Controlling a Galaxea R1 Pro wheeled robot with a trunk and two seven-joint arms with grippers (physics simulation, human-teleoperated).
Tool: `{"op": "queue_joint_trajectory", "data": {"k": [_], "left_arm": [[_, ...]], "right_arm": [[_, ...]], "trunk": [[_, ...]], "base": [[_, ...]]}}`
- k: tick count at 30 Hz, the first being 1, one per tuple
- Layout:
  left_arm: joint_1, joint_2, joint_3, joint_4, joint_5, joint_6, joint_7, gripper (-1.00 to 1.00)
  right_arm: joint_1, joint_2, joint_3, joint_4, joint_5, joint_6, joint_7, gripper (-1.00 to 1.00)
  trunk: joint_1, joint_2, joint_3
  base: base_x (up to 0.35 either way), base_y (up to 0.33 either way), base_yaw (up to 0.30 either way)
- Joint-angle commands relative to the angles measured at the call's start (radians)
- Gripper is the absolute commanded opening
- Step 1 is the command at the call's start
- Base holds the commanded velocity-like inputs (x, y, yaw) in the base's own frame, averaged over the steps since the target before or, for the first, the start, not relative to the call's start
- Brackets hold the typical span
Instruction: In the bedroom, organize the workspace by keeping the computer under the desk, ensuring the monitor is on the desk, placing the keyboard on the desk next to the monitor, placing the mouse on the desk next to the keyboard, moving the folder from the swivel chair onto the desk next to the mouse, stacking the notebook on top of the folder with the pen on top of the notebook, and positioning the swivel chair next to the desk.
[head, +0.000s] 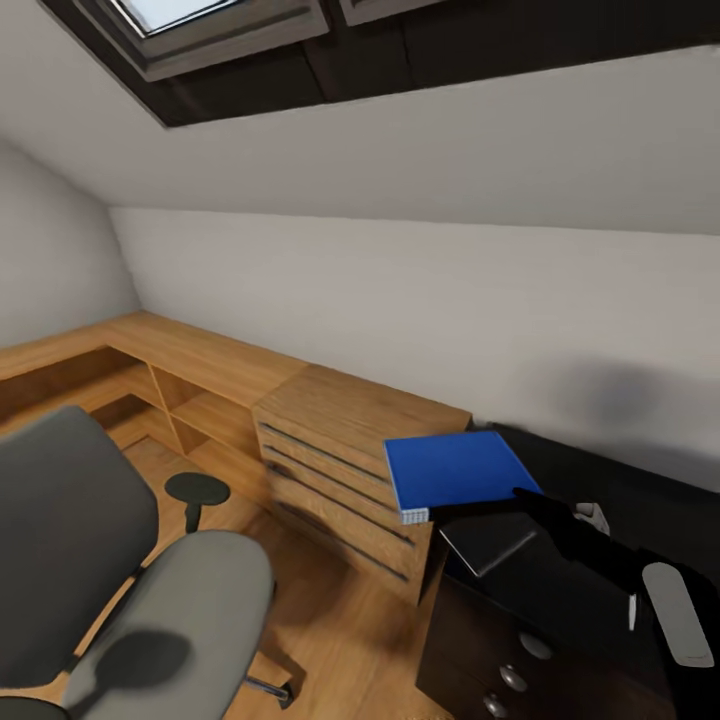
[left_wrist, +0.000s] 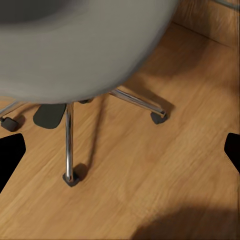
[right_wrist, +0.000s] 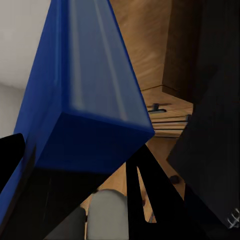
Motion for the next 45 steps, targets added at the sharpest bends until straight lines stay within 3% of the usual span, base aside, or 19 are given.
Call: {"op": "queue_joint_trajectory", "data": {"k": [1,37,45], "left_arm": [[0.000,0.000,0.002,0.000,-0.011,-0.002,0.009,1.00],[-0.001,0.000,0.004,0.000,-0.007,-0.004,0.009,1.00],[0.000,0.000,0.005,0.000,-0.007,-0.004,0.009,1.00]], "right_arm": [[-0.001,0.000,-0.002,0.000,0.003,0.006,0.005,-1.00],[-0.001,-0.002,-0.003,0.002,0.005,0.006,0.008,-1.00],[0.000,-0.001,-0.003,0.002,0.004,0.006,0.008,-1.00]], "trunk": [[-0.004,0.007,0.002],[-0.142,0.259,0.115],[-0.142,0.259,0.116]], "base": [[0.000,0.000,-0.270],[0.000,0.000,-0.268],[0.000,0.000,-0.271]]}}
